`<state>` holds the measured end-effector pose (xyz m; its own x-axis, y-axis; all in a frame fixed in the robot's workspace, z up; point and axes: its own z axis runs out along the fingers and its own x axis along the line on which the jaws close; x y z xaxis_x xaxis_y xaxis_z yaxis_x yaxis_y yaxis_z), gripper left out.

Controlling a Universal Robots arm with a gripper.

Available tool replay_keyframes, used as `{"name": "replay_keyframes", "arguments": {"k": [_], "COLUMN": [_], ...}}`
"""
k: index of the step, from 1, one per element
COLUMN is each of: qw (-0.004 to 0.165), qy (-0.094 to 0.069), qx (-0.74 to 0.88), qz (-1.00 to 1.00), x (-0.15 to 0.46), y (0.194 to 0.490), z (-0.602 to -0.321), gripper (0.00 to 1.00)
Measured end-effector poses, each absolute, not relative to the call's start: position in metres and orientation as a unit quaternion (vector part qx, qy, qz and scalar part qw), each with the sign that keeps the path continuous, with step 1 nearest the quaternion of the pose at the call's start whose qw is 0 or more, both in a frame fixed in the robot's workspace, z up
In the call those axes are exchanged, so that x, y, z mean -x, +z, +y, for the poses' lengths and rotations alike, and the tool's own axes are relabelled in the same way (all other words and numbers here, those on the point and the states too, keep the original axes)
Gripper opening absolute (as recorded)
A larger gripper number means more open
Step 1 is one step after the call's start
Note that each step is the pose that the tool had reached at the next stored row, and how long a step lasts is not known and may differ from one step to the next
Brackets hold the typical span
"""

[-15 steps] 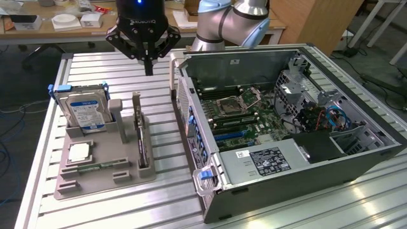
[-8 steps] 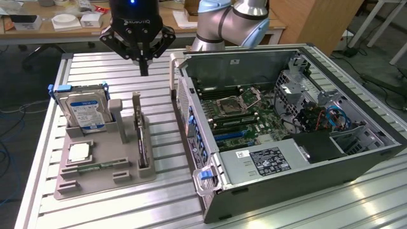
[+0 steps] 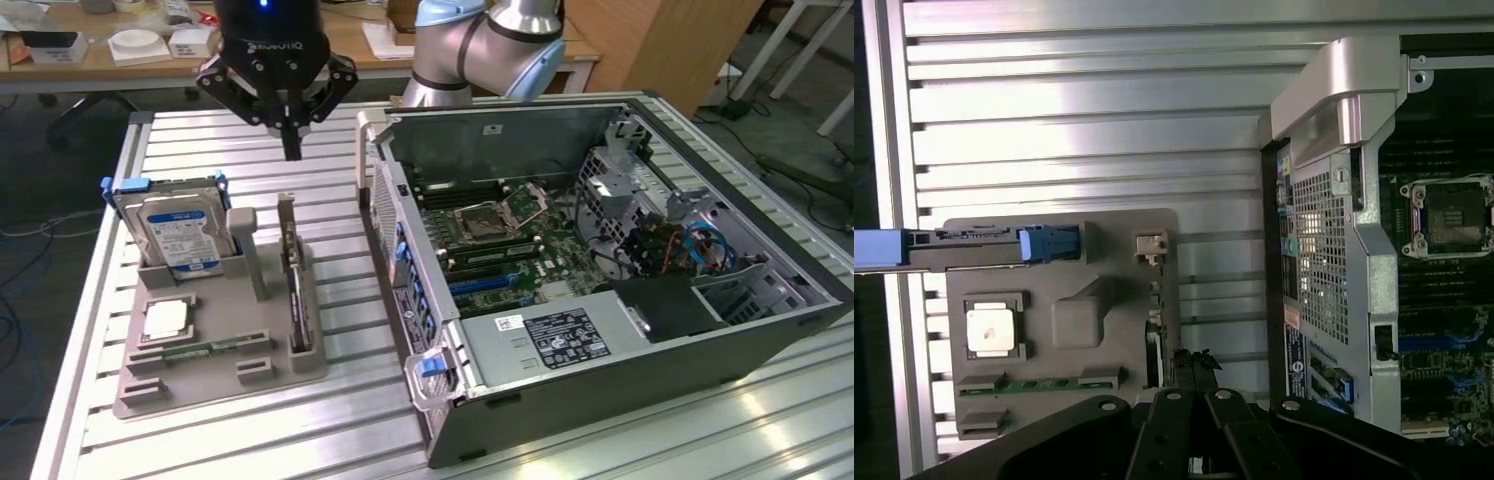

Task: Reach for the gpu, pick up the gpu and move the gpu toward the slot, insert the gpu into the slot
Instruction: 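Reach for the gpu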

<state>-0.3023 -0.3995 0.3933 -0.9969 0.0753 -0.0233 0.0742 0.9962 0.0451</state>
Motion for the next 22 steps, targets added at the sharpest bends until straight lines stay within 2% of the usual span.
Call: {"name": "replay_keyframes", "arguments": {"k": [22], "qw": [0.013], "qy": [0.022], "qx": [-0.037], "qz": [0.999], "x": [0.325], "y": [0.393], "z": [-0.4], "gripper": [0.1]}}
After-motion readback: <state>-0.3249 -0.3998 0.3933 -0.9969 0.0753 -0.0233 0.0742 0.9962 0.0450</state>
